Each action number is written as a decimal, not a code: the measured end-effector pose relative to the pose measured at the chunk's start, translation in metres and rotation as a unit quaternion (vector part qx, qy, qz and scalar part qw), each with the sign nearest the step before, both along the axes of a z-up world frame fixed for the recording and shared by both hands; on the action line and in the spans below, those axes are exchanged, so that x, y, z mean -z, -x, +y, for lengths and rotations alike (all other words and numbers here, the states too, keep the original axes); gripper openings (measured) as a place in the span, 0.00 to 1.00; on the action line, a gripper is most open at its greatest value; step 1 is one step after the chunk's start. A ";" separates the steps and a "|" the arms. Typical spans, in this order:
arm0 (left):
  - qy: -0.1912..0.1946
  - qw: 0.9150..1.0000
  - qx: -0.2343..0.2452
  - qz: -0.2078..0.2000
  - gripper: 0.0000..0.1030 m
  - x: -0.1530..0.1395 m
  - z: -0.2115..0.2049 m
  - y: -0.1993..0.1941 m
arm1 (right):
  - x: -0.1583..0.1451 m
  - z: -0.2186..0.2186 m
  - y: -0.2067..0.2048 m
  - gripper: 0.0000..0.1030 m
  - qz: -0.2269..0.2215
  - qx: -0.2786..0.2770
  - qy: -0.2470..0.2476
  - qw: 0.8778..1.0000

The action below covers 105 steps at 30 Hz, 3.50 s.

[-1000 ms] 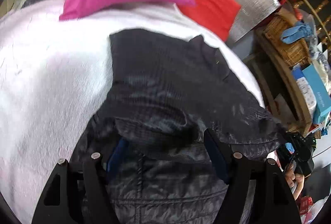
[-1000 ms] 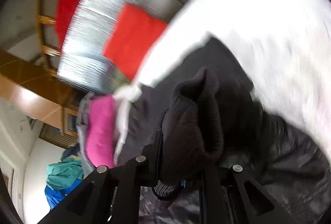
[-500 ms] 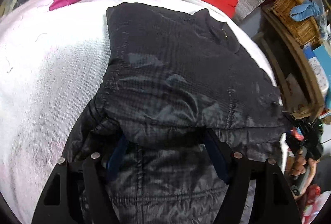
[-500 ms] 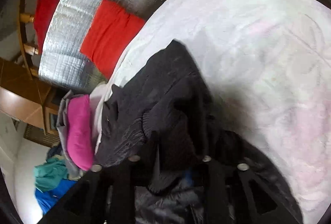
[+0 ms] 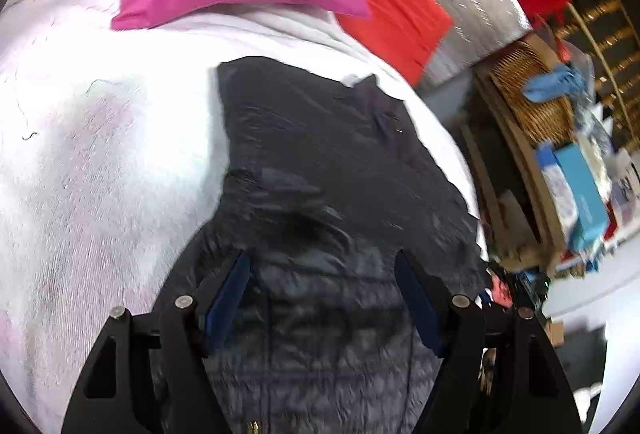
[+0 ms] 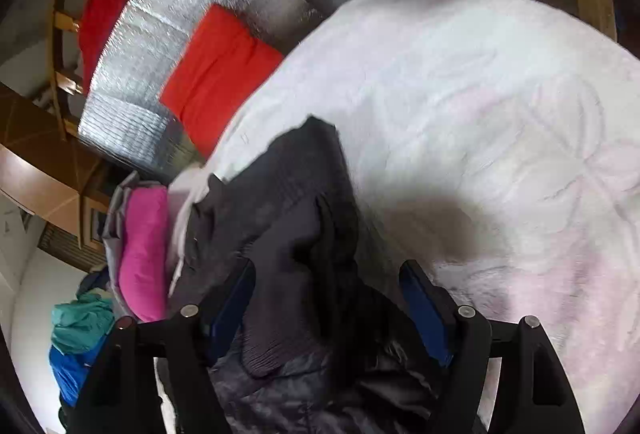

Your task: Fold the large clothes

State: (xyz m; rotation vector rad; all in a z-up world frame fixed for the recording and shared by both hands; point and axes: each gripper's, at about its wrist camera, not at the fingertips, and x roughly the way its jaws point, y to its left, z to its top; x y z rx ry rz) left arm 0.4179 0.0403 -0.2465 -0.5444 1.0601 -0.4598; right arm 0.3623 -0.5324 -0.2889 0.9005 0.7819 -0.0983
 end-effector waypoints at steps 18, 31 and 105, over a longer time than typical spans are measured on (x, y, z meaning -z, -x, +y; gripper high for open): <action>-0.059 0.998 -0.031 -0.020 0.35 0.016 -0.017 -0.020 | 0.002 0.029 -0.017 0.30 0.007 -0.042 0.071 0.997; 0.007 0.997 -0.077 0.010 0.70 0.025 0.004 -0.057 | 0.009 -0.022 -0.038 0.75 -0.025 0.004 -0.035 0.999; -0.046 0.999 0.011 0.010 0.69 0.031 0.005 0.003 | -0.010 0.064 0.020 0.47 0.032 -0.127 0.100 0.986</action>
